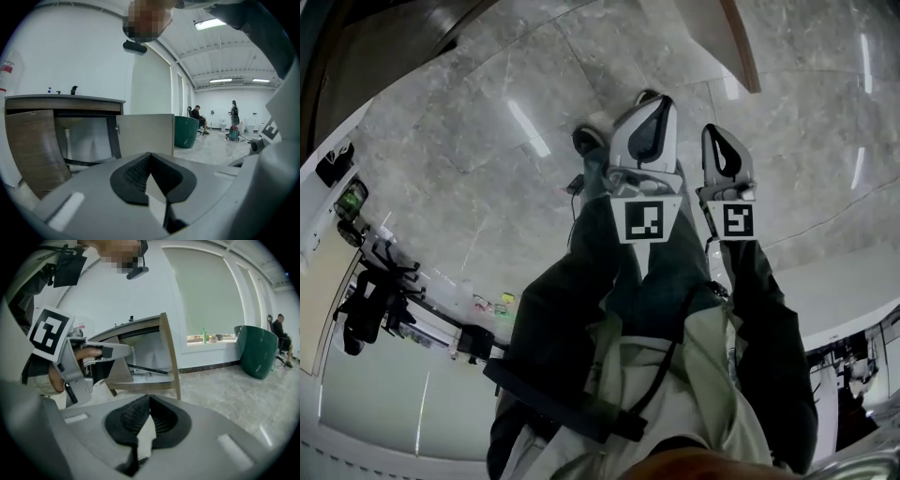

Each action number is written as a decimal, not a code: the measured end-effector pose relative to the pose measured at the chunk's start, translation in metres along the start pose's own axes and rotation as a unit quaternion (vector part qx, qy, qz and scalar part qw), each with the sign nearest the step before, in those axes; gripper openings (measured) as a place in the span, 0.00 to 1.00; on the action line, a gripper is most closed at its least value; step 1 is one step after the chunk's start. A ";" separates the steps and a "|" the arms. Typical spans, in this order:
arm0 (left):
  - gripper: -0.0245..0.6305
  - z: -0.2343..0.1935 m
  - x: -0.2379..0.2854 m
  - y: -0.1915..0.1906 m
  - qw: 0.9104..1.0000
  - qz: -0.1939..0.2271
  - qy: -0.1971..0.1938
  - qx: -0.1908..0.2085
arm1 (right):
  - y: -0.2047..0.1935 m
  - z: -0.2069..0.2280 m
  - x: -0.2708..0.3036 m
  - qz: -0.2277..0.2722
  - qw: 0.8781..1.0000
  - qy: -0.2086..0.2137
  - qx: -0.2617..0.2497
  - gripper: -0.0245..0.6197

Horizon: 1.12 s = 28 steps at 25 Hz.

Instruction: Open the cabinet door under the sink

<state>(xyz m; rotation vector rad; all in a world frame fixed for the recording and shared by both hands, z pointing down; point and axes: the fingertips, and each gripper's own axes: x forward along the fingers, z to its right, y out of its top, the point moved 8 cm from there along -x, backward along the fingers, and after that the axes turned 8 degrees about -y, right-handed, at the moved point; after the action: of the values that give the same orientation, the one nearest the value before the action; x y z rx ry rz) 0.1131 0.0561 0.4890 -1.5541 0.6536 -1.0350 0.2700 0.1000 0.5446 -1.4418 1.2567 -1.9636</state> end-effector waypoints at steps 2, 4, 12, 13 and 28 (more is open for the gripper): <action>0.05 -0.005 -0.023 -0.007 1.000 -0.021 0.010 0.000 | 0.006 -0.019 0.004 0.010 1.000 0.011 -0.003 0.04; 0.05 -0.011 -0.048 -0.012 0.999 -0.034 0.027 -0.011 | 0.014 -0.038 0.006 0.013 1.000 0.023 -0.002 0.04; 0.05 -0.040 -0.157 0.000 0.991 -0.068 0.085 -0.071 | 0.063 -0.093 -0.013 0.016 0.998 0.055 -0.031 0.04; 0.05 -0.046 -0.171 0.005 0.989 -0.073 0.096 -0.091 | 0.066 -0.099 -0.018 0.012 0.998 0.057 -0.032 0.04; 0.05 -0.067 -0.272 0.044 0.977 -0.104 0.120 -0.144 | 0.094 -0.172 -0.073 -0.068 0.993 0.082 -0.060 0.04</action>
<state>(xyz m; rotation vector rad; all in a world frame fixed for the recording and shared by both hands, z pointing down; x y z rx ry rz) -0.0672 0.2421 0.3738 -1.7925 0.8500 -1.3479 0.1254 0.1788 0.4155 -1.4834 1.4019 -2.1673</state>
